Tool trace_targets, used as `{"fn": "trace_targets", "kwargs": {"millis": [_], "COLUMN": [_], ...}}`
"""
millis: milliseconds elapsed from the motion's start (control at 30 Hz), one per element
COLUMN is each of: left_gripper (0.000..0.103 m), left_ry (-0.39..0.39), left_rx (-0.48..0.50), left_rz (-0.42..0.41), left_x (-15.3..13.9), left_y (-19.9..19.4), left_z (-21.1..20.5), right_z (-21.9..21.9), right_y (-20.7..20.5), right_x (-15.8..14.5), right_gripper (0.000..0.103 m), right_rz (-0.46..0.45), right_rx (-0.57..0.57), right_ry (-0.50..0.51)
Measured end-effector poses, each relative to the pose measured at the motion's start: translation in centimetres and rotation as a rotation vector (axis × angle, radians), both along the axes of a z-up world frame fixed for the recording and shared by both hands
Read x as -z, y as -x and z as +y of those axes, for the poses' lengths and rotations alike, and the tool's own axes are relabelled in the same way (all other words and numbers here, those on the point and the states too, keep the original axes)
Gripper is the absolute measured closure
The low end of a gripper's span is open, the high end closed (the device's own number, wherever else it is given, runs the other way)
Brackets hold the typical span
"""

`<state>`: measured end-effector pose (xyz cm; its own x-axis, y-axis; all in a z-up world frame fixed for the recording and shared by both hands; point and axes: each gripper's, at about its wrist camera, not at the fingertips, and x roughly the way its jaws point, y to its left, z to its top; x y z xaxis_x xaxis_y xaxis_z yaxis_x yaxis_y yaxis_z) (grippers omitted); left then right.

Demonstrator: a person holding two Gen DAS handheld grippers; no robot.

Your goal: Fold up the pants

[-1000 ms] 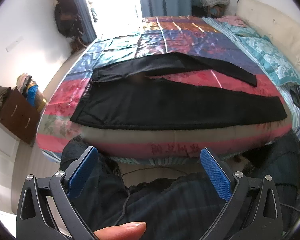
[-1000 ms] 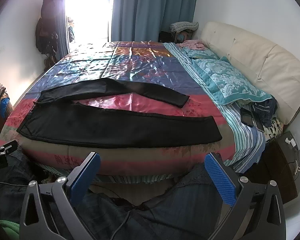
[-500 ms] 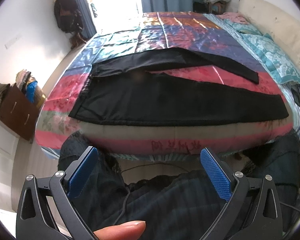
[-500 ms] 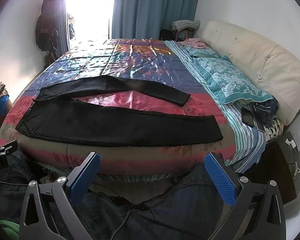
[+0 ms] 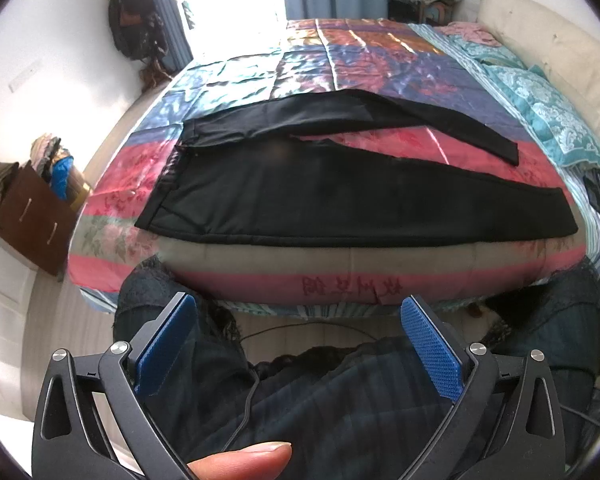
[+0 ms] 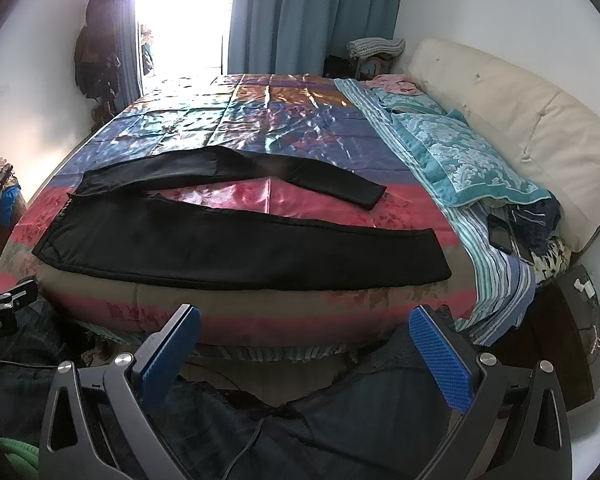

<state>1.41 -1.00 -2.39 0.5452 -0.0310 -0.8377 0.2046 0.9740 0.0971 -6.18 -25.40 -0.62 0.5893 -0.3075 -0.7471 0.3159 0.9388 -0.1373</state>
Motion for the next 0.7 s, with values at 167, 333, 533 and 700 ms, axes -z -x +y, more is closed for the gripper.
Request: {"fn": "trace_targets", "kwargs": {"millis": [167,333,533,700], "left_gripper": [0.001,0.001,0.001,0.001], "left_ry": [-0.005,-0.015,-0.014,-0.006], "left_rx": [0.003,0.007,0.016,0.017], "left_rz": [-0.005,-0.011,-0.014,-0.011], "left_x": [0.06,0.16,-0.16,-0.30], "left_y": [-0.01,-0.13,-0.29,-0.26], "left_z": [0.05,-0.06,-0.29,-0.45], "right_z": [0.53,0.75,0.72,0.26], "right_y": [-0.22,-0.38,-0.64,-0.51], "right_x": [0.07,0.18,0.03,-0.03], "right_gripper": [0.000,0.000,0.000,0.000], "right_rz": [-0.003,-0.004,-0.006,-0.001], "right_rx": [-0.034,-0.032,-0.027,-0.007], "right_ry": [0.003,0.003,0.010,0.005]}}
